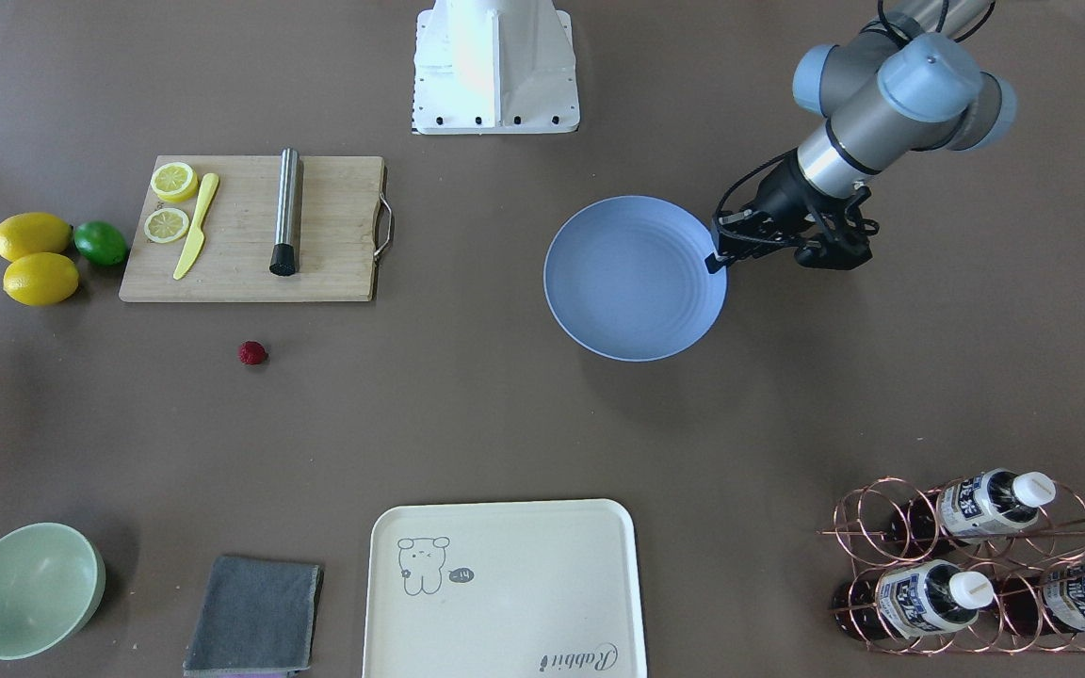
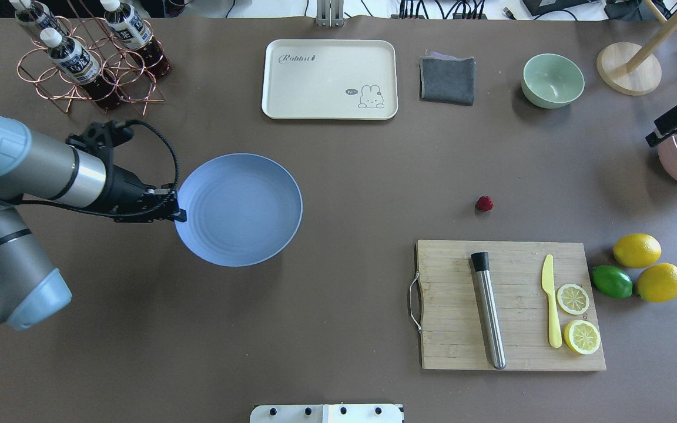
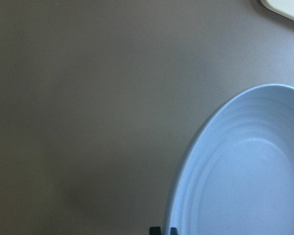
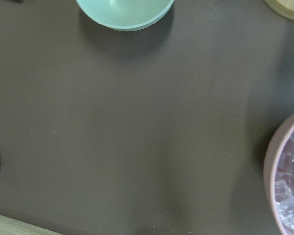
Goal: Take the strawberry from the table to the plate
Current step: 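Move the left gripper toward the blue plate and push it toward the table center, then push the blue plate with the left gripper while the right gripper reaches for the strawberry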
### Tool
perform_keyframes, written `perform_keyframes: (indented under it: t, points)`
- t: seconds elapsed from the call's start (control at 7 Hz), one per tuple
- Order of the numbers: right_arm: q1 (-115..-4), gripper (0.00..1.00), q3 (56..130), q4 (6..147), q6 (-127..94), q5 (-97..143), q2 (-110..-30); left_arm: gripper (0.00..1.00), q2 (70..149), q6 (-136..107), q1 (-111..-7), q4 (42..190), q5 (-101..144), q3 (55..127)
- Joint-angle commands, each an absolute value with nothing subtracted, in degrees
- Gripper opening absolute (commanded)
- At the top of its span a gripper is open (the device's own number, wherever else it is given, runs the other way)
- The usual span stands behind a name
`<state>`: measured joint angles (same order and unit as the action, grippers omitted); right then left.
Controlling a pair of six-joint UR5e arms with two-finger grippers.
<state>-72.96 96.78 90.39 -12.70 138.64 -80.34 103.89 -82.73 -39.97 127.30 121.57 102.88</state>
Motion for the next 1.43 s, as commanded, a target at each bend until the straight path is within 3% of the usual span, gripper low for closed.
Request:
perform_keyframes:
  t: [0.0, 0.71, 1.29]
  points:
    - [-67.09, 1.00, 96.59, 84.75, -21.59, 137.38, -79.37, 0.00, 107.48, -86.65, -31.94, 125.95, 113.24, 102.31]
    - [-57.77, 1.00, 95.71, 81.39, -29.58, 133.08, -76.39, 0.00, 115.21, -90.26, -23.04, 125.95, 103.46, 95.55]
    - [-48.53, 1.00, 92.48, 73.95, -40.85, 127.19, -72.69, 0.02, 114.96, -89.65, -23.90, 125.95, 103.62, 94.92]
